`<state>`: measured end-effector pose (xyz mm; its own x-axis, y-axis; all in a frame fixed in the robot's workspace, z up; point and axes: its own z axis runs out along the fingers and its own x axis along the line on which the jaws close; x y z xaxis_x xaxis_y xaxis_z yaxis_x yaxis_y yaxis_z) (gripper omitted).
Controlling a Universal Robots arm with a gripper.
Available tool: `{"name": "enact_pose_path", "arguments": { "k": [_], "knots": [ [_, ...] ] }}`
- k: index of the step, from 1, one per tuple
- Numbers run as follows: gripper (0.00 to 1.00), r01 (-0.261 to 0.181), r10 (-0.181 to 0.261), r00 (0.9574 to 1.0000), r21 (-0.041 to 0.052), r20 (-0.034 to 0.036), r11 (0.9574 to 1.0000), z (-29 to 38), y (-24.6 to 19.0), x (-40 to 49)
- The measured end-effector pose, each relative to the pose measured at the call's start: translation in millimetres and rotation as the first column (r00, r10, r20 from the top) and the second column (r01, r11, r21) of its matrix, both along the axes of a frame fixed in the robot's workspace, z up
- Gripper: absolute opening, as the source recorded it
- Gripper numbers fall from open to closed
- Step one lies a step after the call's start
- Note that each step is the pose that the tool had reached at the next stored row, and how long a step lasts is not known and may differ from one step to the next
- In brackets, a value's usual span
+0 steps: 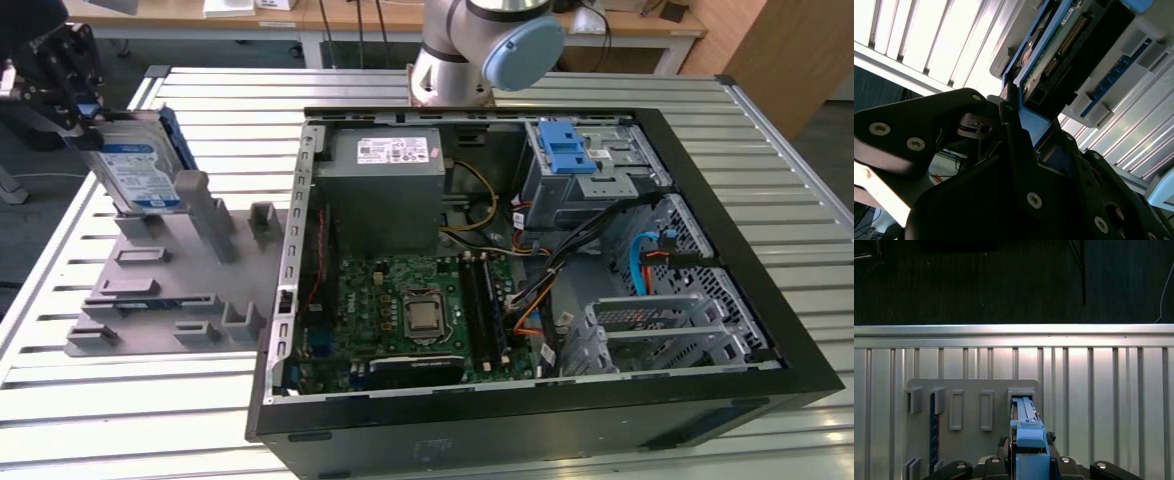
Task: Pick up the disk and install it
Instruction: 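Pick up the disk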
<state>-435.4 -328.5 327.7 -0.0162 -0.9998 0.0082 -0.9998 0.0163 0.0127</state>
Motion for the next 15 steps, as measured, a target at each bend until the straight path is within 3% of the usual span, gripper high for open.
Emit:
{"name": "enact_pose_path", "arguments": {
  "k": [15],
  "knots": [
    [0.36, 0.0, 0.0, 1.0, -0.0001, -0.0005, 1.0, 4.0, 0.0, 0.0]
  ]
}}
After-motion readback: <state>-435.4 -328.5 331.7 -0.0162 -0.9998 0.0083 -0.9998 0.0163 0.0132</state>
